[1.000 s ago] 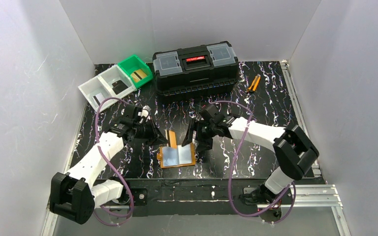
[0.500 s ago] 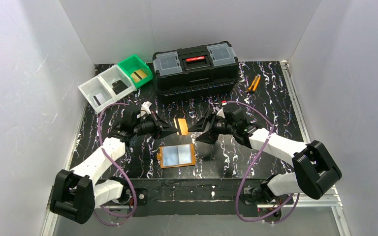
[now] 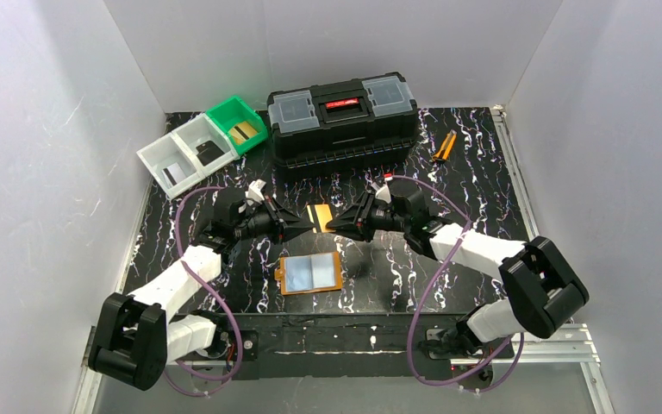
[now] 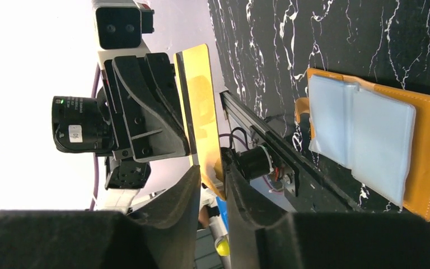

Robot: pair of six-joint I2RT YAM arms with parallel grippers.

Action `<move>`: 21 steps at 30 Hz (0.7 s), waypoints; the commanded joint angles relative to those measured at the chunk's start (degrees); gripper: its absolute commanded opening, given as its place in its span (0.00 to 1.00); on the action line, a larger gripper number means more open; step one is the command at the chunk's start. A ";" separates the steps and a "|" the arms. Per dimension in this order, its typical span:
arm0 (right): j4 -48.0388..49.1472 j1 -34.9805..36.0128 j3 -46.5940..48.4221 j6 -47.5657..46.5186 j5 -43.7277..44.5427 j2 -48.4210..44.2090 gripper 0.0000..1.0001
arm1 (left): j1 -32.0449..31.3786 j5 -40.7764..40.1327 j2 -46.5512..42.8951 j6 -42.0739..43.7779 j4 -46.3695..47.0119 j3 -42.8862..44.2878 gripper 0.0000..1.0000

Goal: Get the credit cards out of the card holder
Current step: Place the credit card in the storage box.

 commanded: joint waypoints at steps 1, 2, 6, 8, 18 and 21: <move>5.61 -0.23 0.77 2.32 -2.30 1.19 0.26 | 0.23 2.12 -0.05 -2.42 4.23 -1.24 0.00; 5.84 -0.25 0.77 2.46 -2.38 1.39 0.23 | 0.22 2.10 -0.04 -2.39 4.18 -1.21 0.00; 6.14 -0.23 0.92 2.79 -3.09 1.74 0.05 | 0.20 2.82 0.47 -2.44 4.73 -1.08 0.00; 6.56 -0.23 1.11 3.03 -4.19 2.22 0.01 | 0.24 3.15 0.71 -2.34 4.72 -0.95 0.08; 22.08 -0.15 -2.07 12.33 -9.66 7.04 0.01 | 0.23 3.12 2.97 -3.22 7.71 -0.30 0.30; 22.90 0.07 -1.94 12.84 -9.97 7.37 0.01 | 0.21 3.19 3.64 -3.46 8.25 -0.36 0.29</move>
